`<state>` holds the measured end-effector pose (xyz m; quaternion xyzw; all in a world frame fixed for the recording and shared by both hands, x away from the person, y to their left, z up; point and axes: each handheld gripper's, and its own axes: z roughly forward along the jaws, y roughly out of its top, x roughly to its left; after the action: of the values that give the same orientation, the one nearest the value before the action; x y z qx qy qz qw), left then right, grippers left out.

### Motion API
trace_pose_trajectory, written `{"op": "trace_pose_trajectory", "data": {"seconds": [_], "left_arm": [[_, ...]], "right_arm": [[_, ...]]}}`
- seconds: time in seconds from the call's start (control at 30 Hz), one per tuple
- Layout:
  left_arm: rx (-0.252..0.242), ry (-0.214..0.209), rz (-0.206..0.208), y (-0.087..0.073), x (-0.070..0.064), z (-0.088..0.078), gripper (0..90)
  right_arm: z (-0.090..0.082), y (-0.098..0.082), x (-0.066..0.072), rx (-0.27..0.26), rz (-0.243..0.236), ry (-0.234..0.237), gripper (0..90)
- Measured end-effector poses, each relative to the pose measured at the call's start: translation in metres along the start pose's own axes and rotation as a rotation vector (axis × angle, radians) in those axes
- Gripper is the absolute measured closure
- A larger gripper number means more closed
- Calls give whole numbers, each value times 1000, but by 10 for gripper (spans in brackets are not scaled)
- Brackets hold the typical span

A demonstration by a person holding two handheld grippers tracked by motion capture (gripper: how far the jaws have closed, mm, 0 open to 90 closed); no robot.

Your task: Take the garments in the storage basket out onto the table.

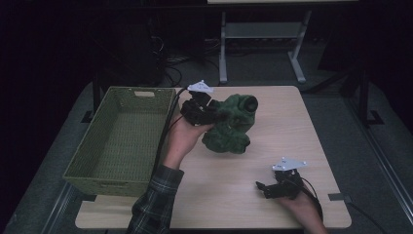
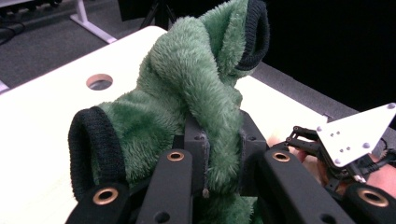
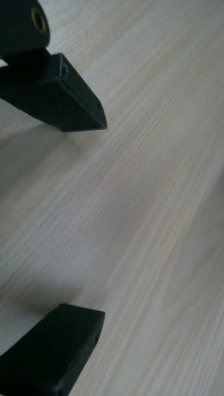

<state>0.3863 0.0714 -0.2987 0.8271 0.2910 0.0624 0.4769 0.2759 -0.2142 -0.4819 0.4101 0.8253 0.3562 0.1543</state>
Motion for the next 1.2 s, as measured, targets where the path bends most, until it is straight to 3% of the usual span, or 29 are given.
{"op": "trace_pose_trajectory", "data": {"seconds": [0.2, 0.3, 0.73, 0.9, 1.0, 1.2], "left_arm": [[31, -3, -18, -18, 1, 25, 782], [74, -19, -35, -36, 0, 42, 782], [173, -76, -79, -90, -6, 83, 778], [191, -93, -88, -100, -7, 99, 776], [227, -111, -73, -106, -5, 116, 775], [227, -116, -87, -111, -4, 123, 759]], "right_arm": [[0, 0, 0, -1, -1, 0, 73], [0, 0, 0, -2, -2, 0, 73], [0, 0, 0, 2, -1, -1, 73], [-2, -2, -1, 2, -5, 9, 72], [-3, -3, -2, 1, -12, 15, 72], [-4, -4, -1, 2, -13, 16, 72]]}}
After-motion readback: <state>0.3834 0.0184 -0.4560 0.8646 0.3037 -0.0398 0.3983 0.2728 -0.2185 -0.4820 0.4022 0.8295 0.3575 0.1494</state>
